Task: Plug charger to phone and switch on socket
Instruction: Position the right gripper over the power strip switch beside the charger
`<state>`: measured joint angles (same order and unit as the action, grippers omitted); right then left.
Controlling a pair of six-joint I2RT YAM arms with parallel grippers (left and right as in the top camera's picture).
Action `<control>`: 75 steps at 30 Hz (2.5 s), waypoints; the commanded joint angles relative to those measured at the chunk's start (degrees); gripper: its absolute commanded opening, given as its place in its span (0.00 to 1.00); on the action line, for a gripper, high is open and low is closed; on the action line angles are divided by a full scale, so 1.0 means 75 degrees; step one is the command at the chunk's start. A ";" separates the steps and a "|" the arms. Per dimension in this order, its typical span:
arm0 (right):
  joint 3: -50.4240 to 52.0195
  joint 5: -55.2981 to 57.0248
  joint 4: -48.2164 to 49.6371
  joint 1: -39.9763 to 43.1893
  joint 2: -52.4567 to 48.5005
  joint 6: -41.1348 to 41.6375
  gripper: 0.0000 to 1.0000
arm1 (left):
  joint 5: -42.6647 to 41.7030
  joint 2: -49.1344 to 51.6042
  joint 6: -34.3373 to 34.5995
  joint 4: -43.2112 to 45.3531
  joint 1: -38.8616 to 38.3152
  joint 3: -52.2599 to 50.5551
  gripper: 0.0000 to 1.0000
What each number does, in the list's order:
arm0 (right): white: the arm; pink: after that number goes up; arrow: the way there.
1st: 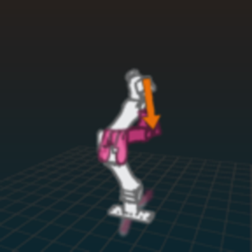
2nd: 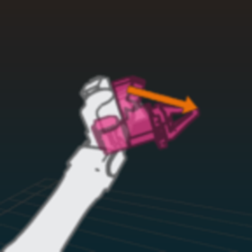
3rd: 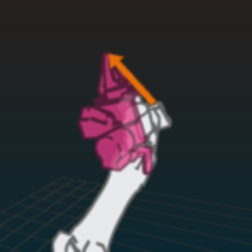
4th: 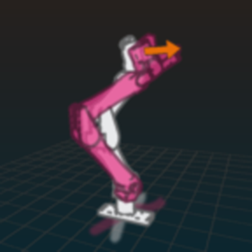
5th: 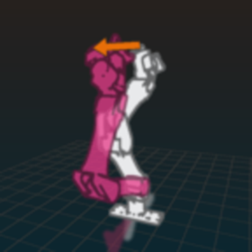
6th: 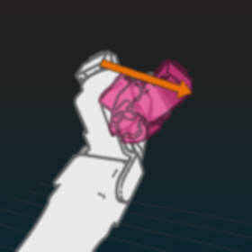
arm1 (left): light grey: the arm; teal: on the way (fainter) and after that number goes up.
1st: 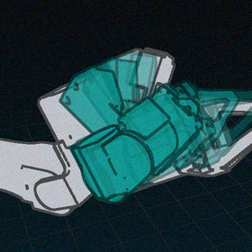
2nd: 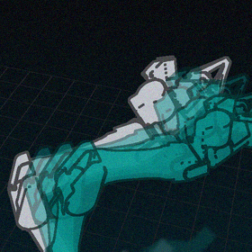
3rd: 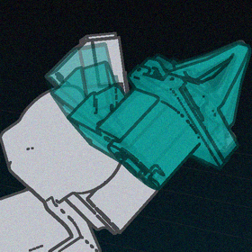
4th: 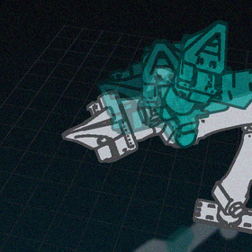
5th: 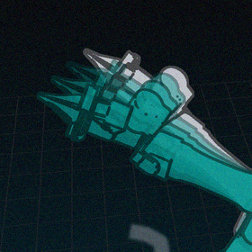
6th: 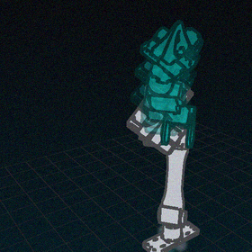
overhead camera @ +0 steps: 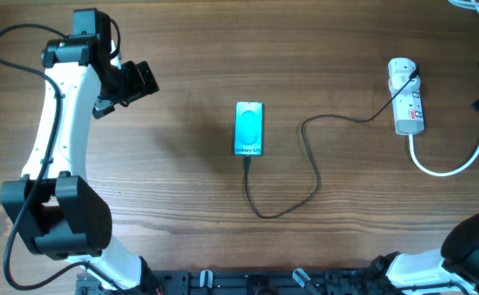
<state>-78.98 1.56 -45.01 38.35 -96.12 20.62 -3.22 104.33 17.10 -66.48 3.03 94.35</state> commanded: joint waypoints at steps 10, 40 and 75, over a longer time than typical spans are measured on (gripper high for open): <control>0.0050 -0.0221 0.0256 -0.0017 -0.0259 0.0525 1.00 | 0.0099 -0.0038 0.0067 -0.0003 0.0012 0.0006 1.00; -0.1163 -0.2020 -0.0490 -0.1070 -0.1816 -0.0548 0.99 | 0.0099 -0.0038 0.0067 -0.0003 0.0012 0.0006 1.00; -0.1116 -0.2017 0.0300 -0.1186 -0.2646 0.0221 0.99 | 0.0099 -0.0038 0.0067 -0.0003 0.0012 0.0006 1.00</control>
<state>-86.78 -13.45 -43.40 30.02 -114.63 20.91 -3.22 104.33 17.10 -66.48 3.03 94.35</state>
